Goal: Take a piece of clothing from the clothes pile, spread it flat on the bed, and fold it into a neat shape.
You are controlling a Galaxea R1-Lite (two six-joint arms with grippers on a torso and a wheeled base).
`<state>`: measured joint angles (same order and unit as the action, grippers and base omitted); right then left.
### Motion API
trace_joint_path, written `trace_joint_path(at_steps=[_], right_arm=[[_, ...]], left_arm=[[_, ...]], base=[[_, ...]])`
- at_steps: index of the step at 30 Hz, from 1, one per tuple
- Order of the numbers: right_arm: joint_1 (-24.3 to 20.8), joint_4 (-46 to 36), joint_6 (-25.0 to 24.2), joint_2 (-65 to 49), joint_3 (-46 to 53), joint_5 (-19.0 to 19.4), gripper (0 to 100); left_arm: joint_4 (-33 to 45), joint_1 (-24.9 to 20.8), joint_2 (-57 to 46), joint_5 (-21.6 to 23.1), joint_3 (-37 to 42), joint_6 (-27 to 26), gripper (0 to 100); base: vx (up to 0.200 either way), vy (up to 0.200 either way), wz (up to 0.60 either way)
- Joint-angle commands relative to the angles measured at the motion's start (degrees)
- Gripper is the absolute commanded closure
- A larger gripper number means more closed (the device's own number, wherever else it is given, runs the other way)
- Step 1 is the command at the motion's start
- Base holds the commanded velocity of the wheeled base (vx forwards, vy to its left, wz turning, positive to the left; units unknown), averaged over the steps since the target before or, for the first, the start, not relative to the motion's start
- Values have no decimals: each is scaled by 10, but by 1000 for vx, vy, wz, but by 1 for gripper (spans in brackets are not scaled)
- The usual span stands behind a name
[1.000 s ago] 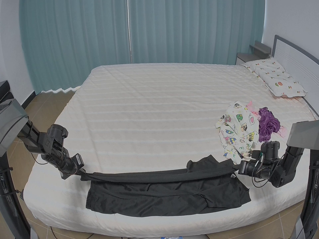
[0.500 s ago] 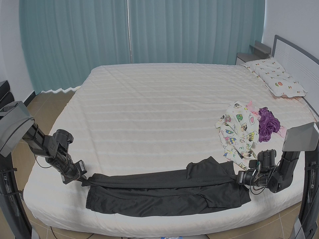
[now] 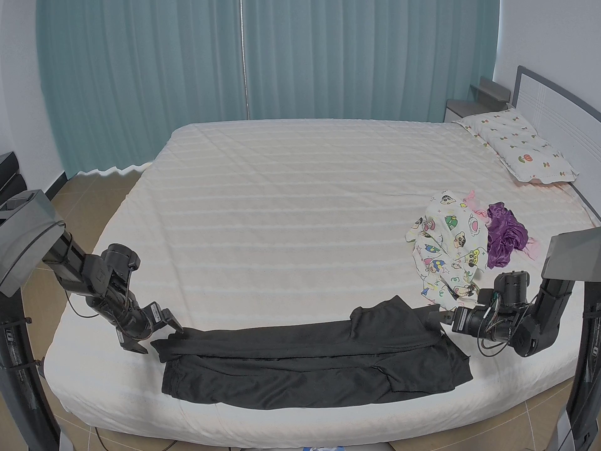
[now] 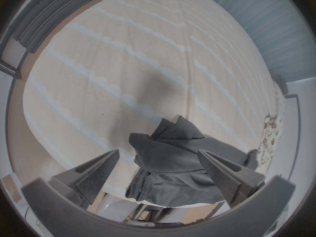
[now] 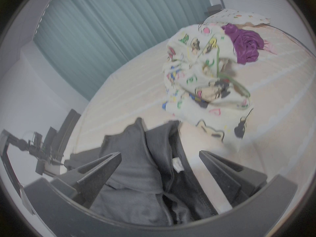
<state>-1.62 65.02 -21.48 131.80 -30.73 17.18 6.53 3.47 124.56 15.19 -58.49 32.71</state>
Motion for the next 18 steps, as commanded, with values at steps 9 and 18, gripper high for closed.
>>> trace_joint_path(at_steps=[9, 18], right_arm=[[-59, -7, -103, 2, -95, 0, 0], [-80, -5, -105, 109, -144, 2, 0]], left_arm=[[-4, 52, -66, 112, 43, 46, 0], [-11, 49, -68, 123, 61, 48, 0]], base=[[-67, 0, 0], [-156, 0, 0]])
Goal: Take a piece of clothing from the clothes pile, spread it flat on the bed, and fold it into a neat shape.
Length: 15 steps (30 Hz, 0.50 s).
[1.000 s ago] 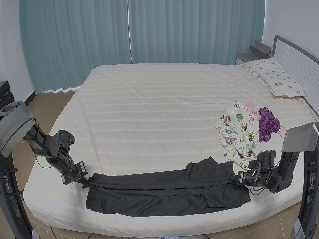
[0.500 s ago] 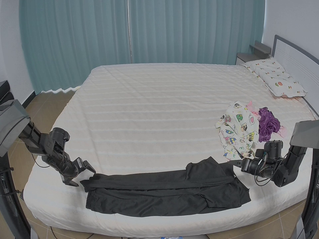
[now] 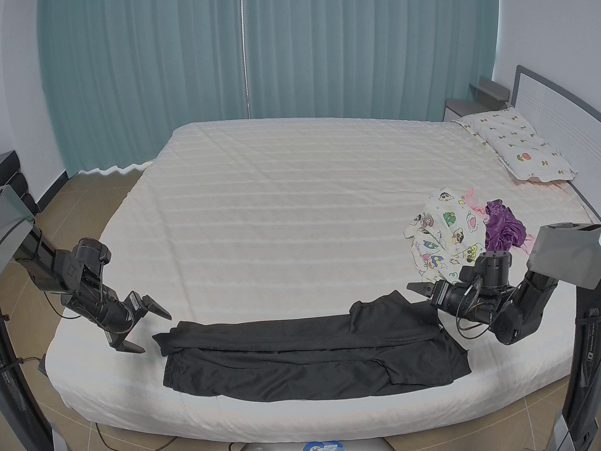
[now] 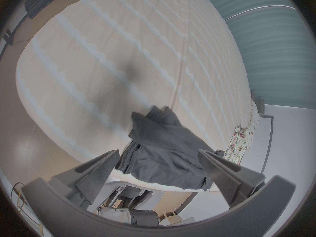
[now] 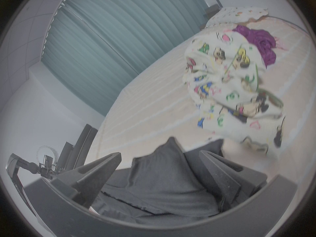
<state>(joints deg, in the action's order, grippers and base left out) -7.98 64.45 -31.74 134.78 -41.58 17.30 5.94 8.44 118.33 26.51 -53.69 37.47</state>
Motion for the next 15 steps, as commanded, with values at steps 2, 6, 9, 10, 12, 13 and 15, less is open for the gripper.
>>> trace_joint_path(at_steps=[2, 6, 9, 10, 12, 13, 15], right_arm=[[-15, 0, -2, 84, -43, 2, 0], [-12, 1, -2, 89, -54, 3, 0], [-10, 9, -2, 91, -57, 3, 0], [-9, 9, -2, 91, -57, 3, 0], [-5, 9, -3, 93, -69, 2, 0], [-4, 8, -4, 94, -73, 3, 0], [0, 9, -7, 99, -80, 3, 0]], left_arm=[[-5, -1, -6, 13, 13, 1, 0], [-5, -1, -5, 13, 13, 1, 0], [-6, -1, -5, 13, 13, 1, 0], [-6, -1, -5, 13, 14, 1, 0], [-6, -1, -5, 13, 13, 2, 0], [-6, -1, -5, 13, 13, 2, 0], [-6, -1, -5, 13, 13, 3, 0]], base=[[0, 0, 0], [0, 0, 0], [0, 0, 0], [0, 0, 0], [0, 0, 0], [0, 0, 0], [0, 0, 0]])
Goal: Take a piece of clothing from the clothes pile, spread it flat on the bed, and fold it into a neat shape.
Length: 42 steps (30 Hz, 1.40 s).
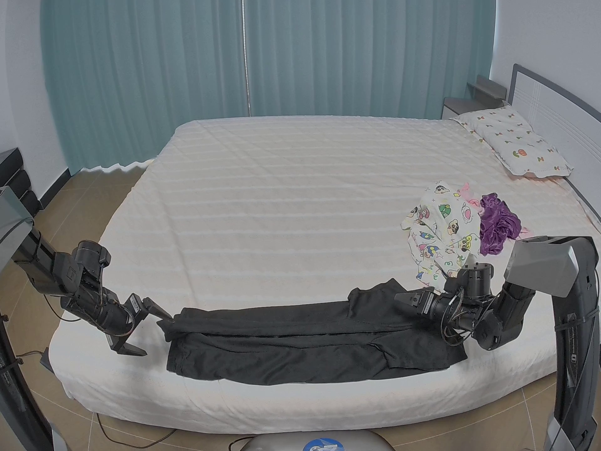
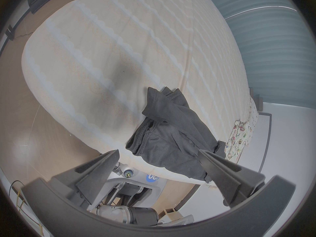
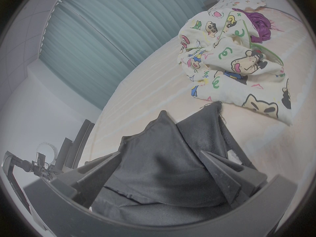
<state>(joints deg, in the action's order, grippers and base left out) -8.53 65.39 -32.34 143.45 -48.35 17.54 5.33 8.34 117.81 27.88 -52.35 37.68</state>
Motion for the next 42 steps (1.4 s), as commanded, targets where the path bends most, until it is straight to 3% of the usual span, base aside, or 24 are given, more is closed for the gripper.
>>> trace_joint_path(at_steps=[1, 3, 4, 40, 41, 42], right_arm=[[6, 0, -1, 14, -17, 0, 0], [6, 0, -3, 17, -23, 0, 0], [6, -1, -3, 17, -23, 0, 100], [41, 31, -9, -38, 77, 0, 100], [44, 31, -9, -41, 78, 1, 0], [44, 30, -9, -41, 79, 2, 0]], left_arm=[[0, 0, 1, 0, 1, 1, 0], [0, 0, 1, 0, 0, 2, 0], [0, 0, 1, 0, 0, 2, 0], [0, 0, 2, -5, 1, 2, 0], [0, 0, 3, -5, 1, 2, 0], [0, 0, 3, -6, 1, 2, 0]], base=[[0, 0, 0], [0, 0, 0], [0, 0, 0], [0, 0, 0], [0, 0, 0], [0, 0, 0]])
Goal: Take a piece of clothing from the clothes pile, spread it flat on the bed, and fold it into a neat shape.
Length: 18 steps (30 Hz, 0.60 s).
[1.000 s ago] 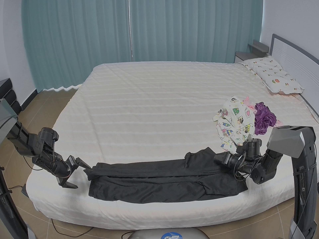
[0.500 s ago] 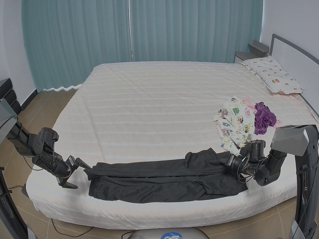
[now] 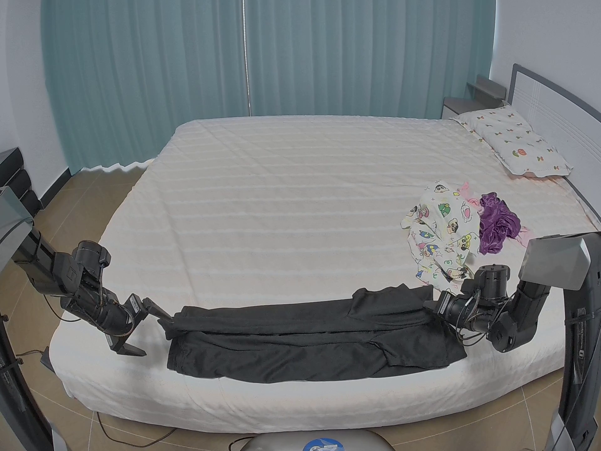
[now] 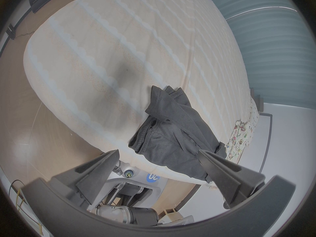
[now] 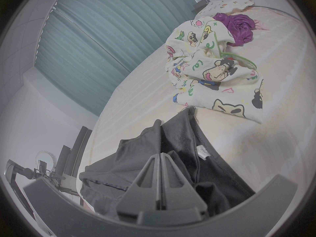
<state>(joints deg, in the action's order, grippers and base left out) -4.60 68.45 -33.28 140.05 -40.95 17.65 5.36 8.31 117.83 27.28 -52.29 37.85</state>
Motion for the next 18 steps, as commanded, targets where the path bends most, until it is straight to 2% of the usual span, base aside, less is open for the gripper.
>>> trace_joint_path(at_steps=[1, 6, 7, 9, 10, 11, 15, 17, 18], right_arm=[[5, -4, 0, -11, 7, 3, 0], [6, -1, -6, -20, 10, 3, 0], [8, -3, -8, -31, 11, 1, 0], [7, -5, -20, -43, 17, -1, 0], [7, -5, -21, -43, 17, -2, 0], [3, -6, -39, -46, 17, -4, 0], [0, -10, -63, -50, 17, -5, 0], [0, -10, -63, -50, 17, -5, 0], [-1, -10, -65, -50, 18, -5, 0]], left_arm=[[-1, -1, 4, -1, -2, 0, 0], [-1, -4, 6, -14, -11, 13, 0], [-10, -25, 6, -43, -26, 44, 0], [-23, -51, 10, -87, -48, 74, 0], [-23, -51, 10, -87, -48, 74, 0], [-32, -69, 28, -126, -65, 77, 0], [-35, -98, 93, -217, -125, 80, 0], [-35, -98, 93, -217, -125, 80, 0], [-36, -109, 120, -261, -141, 83, 0]], base=[[0, 0, 0], [0, 0, 0], [0, 0, 0], [0, 0, 0], [0, 0, 0], [0, 0, 0], [0, 0, 0], [0, 0, 0], [0, 0, 0]])
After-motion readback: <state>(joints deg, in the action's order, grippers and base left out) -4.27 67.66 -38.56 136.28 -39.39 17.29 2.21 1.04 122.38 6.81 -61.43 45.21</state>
